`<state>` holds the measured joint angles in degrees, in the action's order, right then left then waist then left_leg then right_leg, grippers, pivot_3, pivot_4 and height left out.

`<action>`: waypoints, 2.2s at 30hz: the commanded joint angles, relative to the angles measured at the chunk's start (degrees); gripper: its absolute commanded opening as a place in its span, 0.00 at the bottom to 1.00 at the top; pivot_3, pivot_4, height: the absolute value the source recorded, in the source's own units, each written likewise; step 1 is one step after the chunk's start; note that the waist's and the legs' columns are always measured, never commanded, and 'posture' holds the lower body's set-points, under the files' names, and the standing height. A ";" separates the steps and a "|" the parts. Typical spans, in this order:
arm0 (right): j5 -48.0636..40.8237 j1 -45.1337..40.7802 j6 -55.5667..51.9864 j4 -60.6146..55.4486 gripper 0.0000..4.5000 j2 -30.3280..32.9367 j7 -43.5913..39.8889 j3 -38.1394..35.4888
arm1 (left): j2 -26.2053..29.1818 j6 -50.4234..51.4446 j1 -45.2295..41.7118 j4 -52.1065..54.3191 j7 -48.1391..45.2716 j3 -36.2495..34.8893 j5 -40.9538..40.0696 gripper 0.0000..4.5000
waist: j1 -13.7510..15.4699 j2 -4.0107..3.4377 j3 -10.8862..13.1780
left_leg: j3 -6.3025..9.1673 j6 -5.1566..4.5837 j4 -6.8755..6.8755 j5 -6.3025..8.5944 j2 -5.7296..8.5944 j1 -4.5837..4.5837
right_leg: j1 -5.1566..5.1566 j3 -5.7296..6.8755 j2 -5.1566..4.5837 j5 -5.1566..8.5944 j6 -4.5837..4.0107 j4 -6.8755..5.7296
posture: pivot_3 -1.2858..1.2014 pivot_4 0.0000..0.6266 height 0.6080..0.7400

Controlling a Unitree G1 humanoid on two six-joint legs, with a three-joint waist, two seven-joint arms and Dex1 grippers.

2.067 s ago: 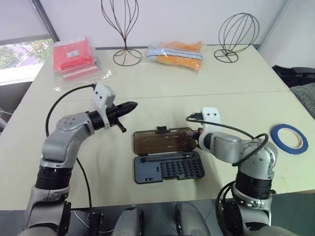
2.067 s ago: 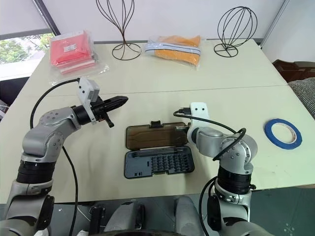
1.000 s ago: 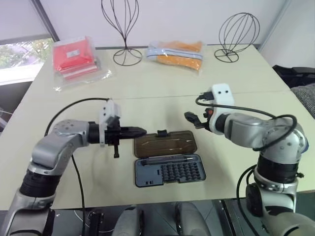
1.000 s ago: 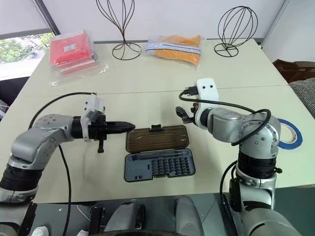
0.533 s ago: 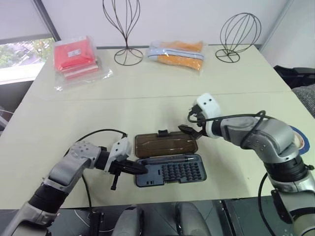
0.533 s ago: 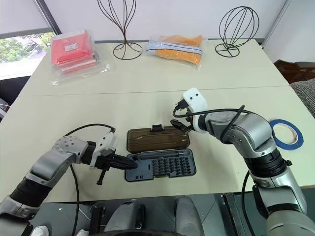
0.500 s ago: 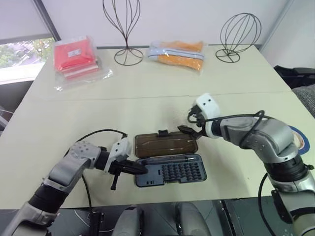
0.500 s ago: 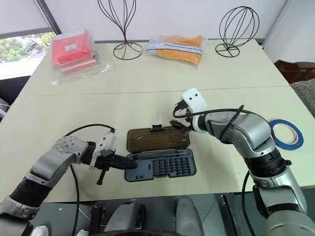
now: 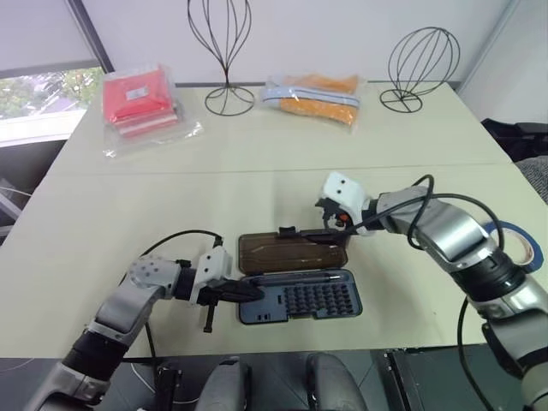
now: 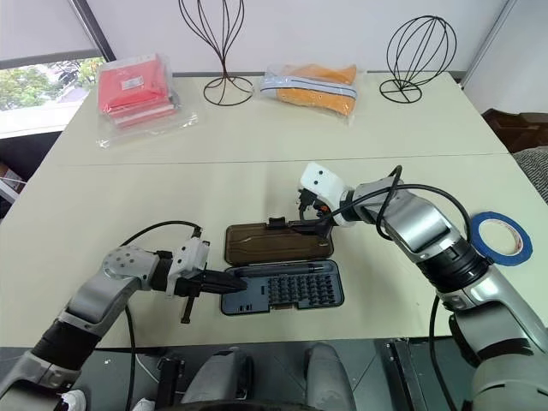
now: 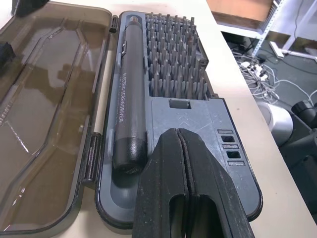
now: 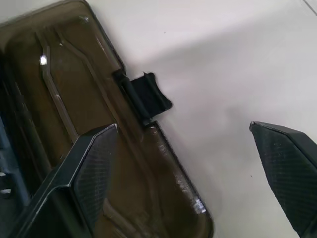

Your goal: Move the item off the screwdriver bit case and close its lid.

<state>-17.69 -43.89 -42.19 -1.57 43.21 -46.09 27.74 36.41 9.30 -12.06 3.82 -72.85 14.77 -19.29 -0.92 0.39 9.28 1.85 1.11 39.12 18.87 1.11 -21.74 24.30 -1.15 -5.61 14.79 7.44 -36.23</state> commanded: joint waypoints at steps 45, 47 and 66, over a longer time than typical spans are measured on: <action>24.02 0.70 14.14 11.58 0.01 -9.80 -16.08 -0.75 | 1.19 2.15 0.27 -2.62 6.11 -2.08 1.64 0.00 | 0.00 0.12 -0.18 | 0.10 -0.05 -0.24 0.05 -0.06 1.31 | -1.26 0.09 0.03 0.02 -0.03 0.11 | 0.52 0.24 1.00; 26.26 2.18 16.10 7.21 0.01 -8.72 -12.88 -2.09 | 1.13 4.10 -0.63 -2.30 6.84 -3.41 0.34 0.00 | 0.00 0.12 -0.18 | 0.09 -0.04 -0.24 0.05 -0.06 1.26 | -1.21 0.08 0.03 0.02 -0.03 0.11 | 0.52 0.24 1.00; 33.62 15.22 12.97 -27.71 0.01 -6.42 1.41 -10.56 | -0.57 24.60 -15.60 -6.33 13.77 -19.93 -15.09 0.00 | 0.11 0.12 -0.04 | 0.06 0.02 -0.03 0.01 -0.01 -0.01 | 0.04 0.08 0.02 0.00 -0.01 -0.02 | 0.52 0.24 1.00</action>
<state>15.31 -27.82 -29.60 -26.12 37.08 -45.91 19.28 35.94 34.28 -26.38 -1.46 -59.77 -3.46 -34.26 -0.81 0.51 9.24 1.90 1.14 39.09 18.88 1.11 -21.75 24.34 -1.07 -5.58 14.80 7.43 -36.25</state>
